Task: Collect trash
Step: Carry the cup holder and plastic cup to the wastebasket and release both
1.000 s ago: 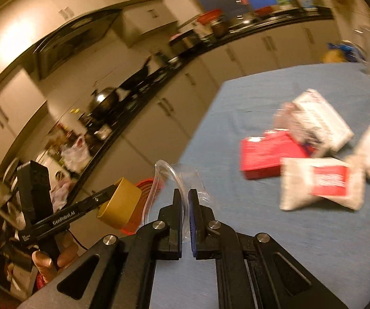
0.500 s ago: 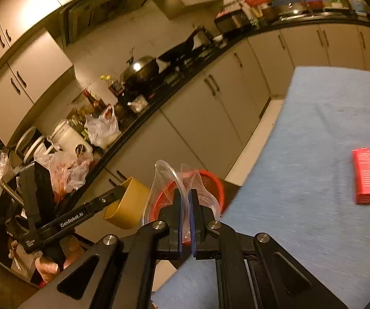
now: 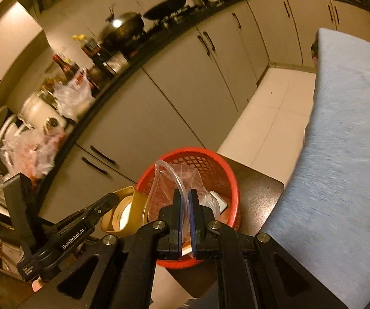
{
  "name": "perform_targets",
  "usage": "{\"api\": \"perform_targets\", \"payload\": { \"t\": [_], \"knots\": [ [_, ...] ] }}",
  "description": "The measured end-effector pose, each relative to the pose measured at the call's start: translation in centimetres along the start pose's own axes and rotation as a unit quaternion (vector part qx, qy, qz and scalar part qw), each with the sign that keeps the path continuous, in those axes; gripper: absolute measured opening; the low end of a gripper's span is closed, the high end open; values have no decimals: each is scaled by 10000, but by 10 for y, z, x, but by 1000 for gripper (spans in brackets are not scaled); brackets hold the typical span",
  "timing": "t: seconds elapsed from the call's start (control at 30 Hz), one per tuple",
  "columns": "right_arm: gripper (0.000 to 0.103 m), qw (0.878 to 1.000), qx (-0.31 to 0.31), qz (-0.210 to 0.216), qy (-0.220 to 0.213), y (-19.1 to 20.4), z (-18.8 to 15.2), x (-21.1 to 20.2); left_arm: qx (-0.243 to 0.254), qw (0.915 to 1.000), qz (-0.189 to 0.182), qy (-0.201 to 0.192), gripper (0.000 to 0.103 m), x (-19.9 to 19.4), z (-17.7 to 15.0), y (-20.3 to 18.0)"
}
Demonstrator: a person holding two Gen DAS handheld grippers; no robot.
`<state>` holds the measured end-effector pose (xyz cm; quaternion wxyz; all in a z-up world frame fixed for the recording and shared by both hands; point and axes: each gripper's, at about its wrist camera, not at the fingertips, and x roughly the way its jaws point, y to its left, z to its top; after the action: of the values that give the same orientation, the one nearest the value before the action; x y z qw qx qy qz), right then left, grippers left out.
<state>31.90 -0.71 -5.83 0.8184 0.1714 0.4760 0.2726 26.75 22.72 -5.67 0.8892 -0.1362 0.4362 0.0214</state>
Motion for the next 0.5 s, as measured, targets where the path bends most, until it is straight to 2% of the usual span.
{"api": "perform_targets", "payload": {
  "t": [0.17, 0.3, 0.5],
  "knots": [
    [6, 9994, -43, -163, 302, -2, -2, 28, -10, 9999, 81, 141, 8, 18, -5, 6],
    [7, 9990, -85, -277, 337, -6, -4, 33, -38, 9998, 76, 166, 11, 20, -8, 6],
    [17, 9992, -88, -270, 282, -7, -4, 29, 4, 9999, 33, 121, 18, 13, -10, 0]
  ]
}}
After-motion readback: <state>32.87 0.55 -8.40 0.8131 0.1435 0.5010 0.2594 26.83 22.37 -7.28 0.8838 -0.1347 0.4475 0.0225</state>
